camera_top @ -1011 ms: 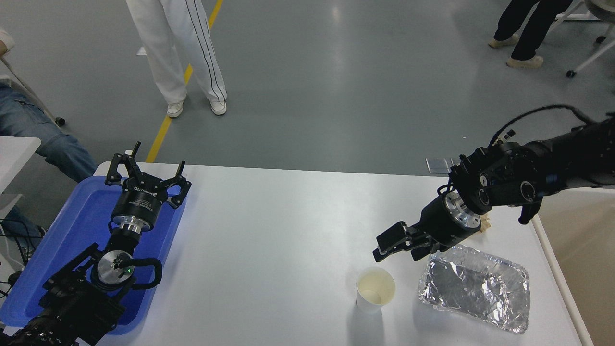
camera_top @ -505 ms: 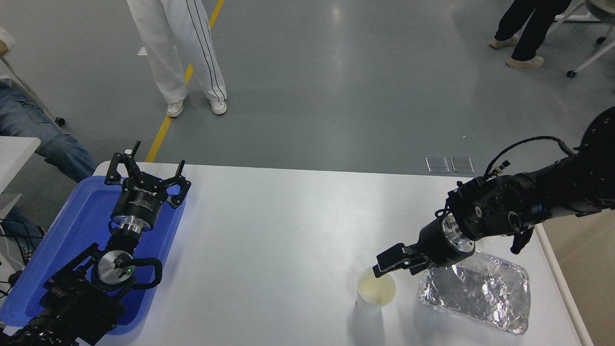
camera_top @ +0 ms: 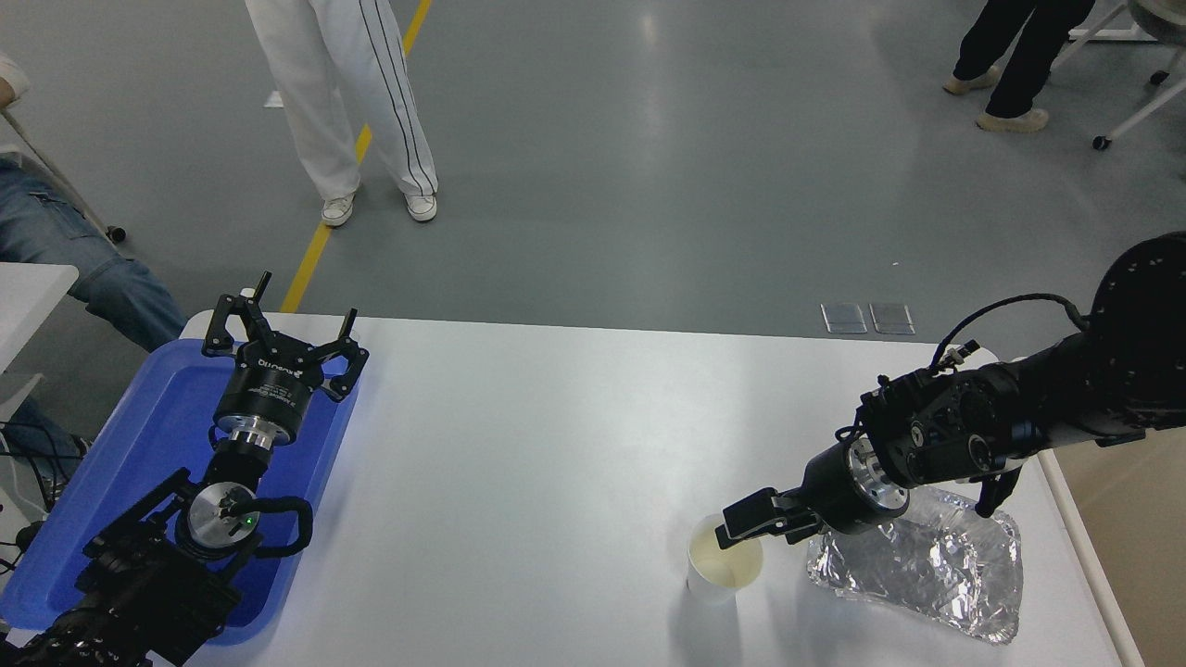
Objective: Pick up paper cup place in dustbin
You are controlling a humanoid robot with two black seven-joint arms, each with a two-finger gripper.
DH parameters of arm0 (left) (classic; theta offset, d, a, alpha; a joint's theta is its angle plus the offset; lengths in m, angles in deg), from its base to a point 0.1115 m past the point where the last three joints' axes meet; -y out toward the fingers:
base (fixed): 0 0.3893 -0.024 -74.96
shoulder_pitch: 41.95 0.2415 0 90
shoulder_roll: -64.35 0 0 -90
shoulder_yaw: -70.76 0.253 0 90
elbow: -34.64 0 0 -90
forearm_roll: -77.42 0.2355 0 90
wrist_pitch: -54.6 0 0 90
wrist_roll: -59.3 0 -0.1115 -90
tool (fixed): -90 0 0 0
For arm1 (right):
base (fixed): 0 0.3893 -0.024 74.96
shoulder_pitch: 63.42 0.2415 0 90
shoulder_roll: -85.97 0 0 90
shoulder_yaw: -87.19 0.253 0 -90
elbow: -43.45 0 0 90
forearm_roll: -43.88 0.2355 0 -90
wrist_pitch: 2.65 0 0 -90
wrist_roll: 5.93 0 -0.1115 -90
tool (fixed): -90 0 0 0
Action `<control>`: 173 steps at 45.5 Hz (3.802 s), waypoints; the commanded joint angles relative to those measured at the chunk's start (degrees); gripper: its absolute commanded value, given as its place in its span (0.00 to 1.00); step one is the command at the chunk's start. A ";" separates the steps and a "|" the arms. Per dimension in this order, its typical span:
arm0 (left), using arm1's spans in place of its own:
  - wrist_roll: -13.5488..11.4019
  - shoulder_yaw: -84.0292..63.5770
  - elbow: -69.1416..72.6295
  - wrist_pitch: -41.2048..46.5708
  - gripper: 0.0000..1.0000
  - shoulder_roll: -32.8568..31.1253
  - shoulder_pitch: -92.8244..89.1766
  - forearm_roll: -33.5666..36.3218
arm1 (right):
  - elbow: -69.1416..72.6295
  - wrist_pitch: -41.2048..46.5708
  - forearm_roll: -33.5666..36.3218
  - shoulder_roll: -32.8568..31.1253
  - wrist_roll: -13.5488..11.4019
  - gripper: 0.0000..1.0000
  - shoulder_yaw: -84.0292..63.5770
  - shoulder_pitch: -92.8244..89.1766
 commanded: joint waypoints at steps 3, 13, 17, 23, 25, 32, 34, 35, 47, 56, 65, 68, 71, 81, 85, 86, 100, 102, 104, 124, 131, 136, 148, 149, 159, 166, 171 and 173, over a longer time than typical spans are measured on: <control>0.05 0.00 0.00 0.01 1.00 0.00 0.00 -0.06 | -0.16 -0.60 0.55 0.41 -0.11 0.94 0.03 -1.56; -0.04 0.00 0.00 0.01 1.00 0.00 0.00 0.03 | -0.16 -0.52 0.55 0.41 -0.72 0.88 0.03 -2.00; 0.05 0.00 0.00 0.01 1.00 0.00 0.00 0.03 | -0.16 -0.52 0.55 0.41 -0.81 0.83 0.12 -2.09; 0.05 0.00 0.00 0.01 1.00 0.00 0.00 0.03 | -0.07 0.01 0.55 0.41 -1.16 0.56 0.03 -2.17; 0.05 0.00 0.00 0.01 1.00 0.00 0.00 0.03 | 0.02 0.19 0.47 0.41 -1.16 0.43 0.03 -2.09; -0.04 0.00 0.00 0.01 1.00 0.00 0.00 0.03 | 0.37 0.54 0.55 0.15 -1.16 0.14 -0.06 -2.00; 0.05 0.00 0.00 0.01 1.00 0.00 0.00 0.03 | 0.46 1.06 0.73 0.15 -1.16 0.04 0.03 -2.00; -0.04 0.00 0.00 0.01 1.00 0.00 0.00 -0.06 | 0.46 1.59 0.82 0.15 -1.16 0.00 -0.06 -1.91; 0.05 0.00 0.00 0.01 1.00 0.00 0.00 0.03 | 0.64 8.71 5.20 -0.11 -1.25 0.00 -0.50 -1.38; 0.05 0.00 0.00 0.01 1.00 0.00 0.00 0.03 | 0.64 8.89 6.79 -0.20 -1.25 0.00 -0.94 -1.03; 0.05 0.00 0.00 0.01 1.00 0.00 0.00 0.03 | 0.64 9.50 6.71 -0.73 -1.25 0.00 -0.94 -0.42; 0.05 0.00 0.00 0.01 1.00 0.00 0.00 0.03 | 0.64 11.43 6.53 -1.34 -1.25 0.00 -1.03 0.28; 0.05 0.00 0.00 0.01 1.00 0.00 0.00 0.03 | 0.55 13.63 6.00 -1.96 -1.25 0.00 -1.11 1.16; 0.05 0.00 0.00 0.01 1.00 0.00 0.00 0.03 | 0.64 21.01 5.74 -2.75 -1.08 0.00 -4.54 7.05; 0.05 0.00 0.00 0.01 1.00 0.00 0.00 0.03 | 0.72 24.96 5.04 -3.28 -1.08 0.00 -5.68 9.95; 0.05 0.09 0.00 0.01 1.00 0.00 0.00 0.03 | 0.72 26.10 5.04 -3.54 -1.08 0.00 -5.77 10.82; 0.05 0.00 0.00 0.01 1.00 0.00 0.00 0.03 | 0.72 33.58 2.22 -5.91 -1.08 0.00 -6.56 22.60; 0.05 0.09 0.00 0.01 1.00 0.00 0.00 0.03 | 0.72 33.58 2.22 -6.09 -1.08 0.00 -7.53 24.54; 0.05 0.00 0.00 0.01 1.00 0.00 0.00 0.03 | 0.72 33.58 2.22 -6.27 -0.99 0.00 -8.58 26.47; 0.05 0.00 0.00 0.01 1.00 0.00 0.00 0.03 | 0.81 33.58 1.61 -6.18 -1.08 0.00 -13.24 39.57; 0.05 0.09 0.00 0.01 1.00 0.00 0.00 0.03 | 0.81 33.58 -0.41 -6.27 -1.08 0.00 -13.33 41.59; 0.05 0.00 0.00 0.01 1.00 0.00 0.00 0.03 | 0.81 33.58 -1.73 -6.35 -1.08 0.00 -13.33 41.68; 0.05 0.09 0.00 0.01 1.00 0.00 0.00 0.03 | 0.81 33.58 -2.17 -7.58 -1.16 0.00 -13.68 44.14; 0.05 0.00 0.00 0.01 1.00 0.00 0.00 0.03 | 0.81 33.58 -2.17 -7.58 -1.16 0.00 -13.68 44.41; 0.05 0.00 0.00 0.01 1.00 0.00 0.00 0.03 | 0.20 33.58 -4.19 -9.07 -1.16 0.00 -15.18 43.27; 0.05 0.00 0.00 0.01 1.00 0.00 0.00 0.03 | -1.38 33.58 -6.47 -13.38 -1.25 0.00 -15.97 39.93; 0.05 0.00 0.00 0.01 1.00 0.00 0.00 0.03 | -4.28 33.58 -7.44 -16.63 -1.25 0.00 -17.81 37.30; 0.05 0.00 0.00 0.01 1.00 0.00 0.09 0.03 | -5.77 33.58 -7.53 -17.42 -1.25 0.00 -18.95 35.72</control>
